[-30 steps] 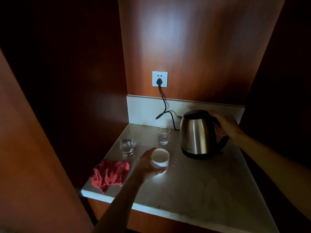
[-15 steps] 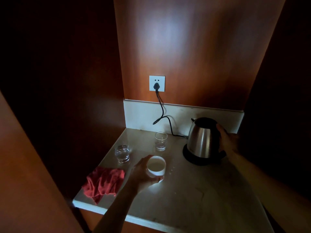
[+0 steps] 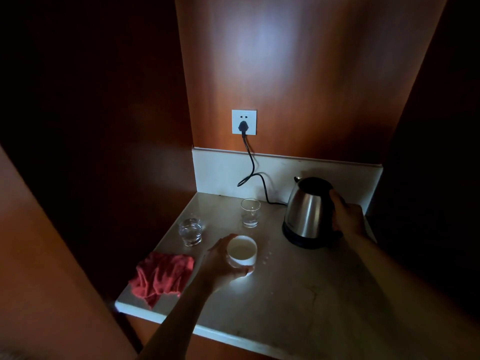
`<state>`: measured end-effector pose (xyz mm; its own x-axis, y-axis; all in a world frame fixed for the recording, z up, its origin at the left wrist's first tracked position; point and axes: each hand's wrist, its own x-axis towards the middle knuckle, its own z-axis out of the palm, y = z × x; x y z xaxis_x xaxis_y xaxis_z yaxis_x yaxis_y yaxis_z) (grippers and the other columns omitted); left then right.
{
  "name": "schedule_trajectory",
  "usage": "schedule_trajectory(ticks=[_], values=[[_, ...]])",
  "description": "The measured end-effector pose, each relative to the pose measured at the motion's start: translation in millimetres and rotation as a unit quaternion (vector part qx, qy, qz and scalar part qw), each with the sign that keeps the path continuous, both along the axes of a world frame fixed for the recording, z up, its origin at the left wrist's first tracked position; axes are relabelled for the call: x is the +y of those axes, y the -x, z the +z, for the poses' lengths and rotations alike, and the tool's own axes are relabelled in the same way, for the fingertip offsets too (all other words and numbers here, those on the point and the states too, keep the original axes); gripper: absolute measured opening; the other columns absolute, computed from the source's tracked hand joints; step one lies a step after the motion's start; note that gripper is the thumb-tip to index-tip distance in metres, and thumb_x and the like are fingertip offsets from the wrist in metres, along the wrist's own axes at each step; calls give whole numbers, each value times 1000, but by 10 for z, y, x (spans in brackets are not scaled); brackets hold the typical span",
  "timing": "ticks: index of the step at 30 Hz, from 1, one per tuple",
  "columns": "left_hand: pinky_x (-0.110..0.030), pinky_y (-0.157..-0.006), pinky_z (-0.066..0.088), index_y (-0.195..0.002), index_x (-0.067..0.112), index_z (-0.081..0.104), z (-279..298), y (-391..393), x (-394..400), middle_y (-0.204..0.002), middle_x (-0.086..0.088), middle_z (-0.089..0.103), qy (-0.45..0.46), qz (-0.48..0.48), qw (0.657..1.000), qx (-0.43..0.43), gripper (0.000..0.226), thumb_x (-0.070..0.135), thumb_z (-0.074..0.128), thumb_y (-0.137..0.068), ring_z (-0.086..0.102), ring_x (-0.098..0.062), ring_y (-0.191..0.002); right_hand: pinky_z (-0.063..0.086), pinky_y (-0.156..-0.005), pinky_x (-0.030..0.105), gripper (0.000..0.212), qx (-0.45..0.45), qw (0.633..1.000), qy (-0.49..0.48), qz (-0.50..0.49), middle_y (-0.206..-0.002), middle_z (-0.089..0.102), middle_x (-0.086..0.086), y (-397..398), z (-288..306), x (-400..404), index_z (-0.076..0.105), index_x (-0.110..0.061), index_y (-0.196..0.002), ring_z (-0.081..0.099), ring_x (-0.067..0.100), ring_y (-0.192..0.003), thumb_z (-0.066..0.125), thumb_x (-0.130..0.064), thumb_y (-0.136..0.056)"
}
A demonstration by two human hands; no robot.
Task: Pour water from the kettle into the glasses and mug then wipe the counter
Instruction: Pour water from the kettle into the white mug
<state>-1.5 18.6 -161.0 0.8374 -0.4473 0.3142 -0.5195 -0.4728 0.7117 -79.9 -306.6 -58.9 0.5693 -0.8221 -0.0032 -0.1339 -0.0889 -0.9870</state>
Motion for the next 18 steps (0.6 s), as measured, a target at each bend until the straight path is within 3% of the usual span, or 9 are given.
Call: schedule_trajectory(ticks=[3,7,9,13,18], values=[[-22,-82,55,-113,41,55,83,-60,1,-99,23,67,-29,5,999,22,84,63,89,-39,63,10,-88,51,-63,38,57,2,1000,5,12,-74,63,15,13,1,-4,67,0,-82,60,26,-63,69,-57,-88],[-12,-79,49,-118,30,55,252,-151,-30,-103,15,64,-18,29,999,41,87,51,93,-42,63,-5,-90,55,-64,41,57,12,1000,3,17,-71,65,13,-5,-32,-39,64,-8,-71,64,29,-67,69,-63,-83],[-18,-81,50,-120,27,52,384,-247,-36,-106,11,62,-15,41,998,41,89,49,93,-43,62,-10,-93,57,-70,44,54,15,1000,2,20,-76,67,12,-8,-29,-29,66,-10,-75,66,30,-73,69,-63,-84],[-20,-80,42,-125,21,47,651,-542,-48,-113,5,59,-57,56,996,32,90,44,93,-51,57,-13,-97,51,-63,39,54,14,1000,7,26,-70,63,11,-20,-30,-37,63,-8,-71,62,29,-68,67,-60,-87],[-38,-89,52,-127,25,44,865,-860,-116,-113,2,61,-157,85,983,50,95,60,84,-49,61,-21,-102,50,-61,34,50,1,1000,2,26,-71,62,11,-59,-65,-67,63,-9,-72,62,28,-69,68,-56,-89]])
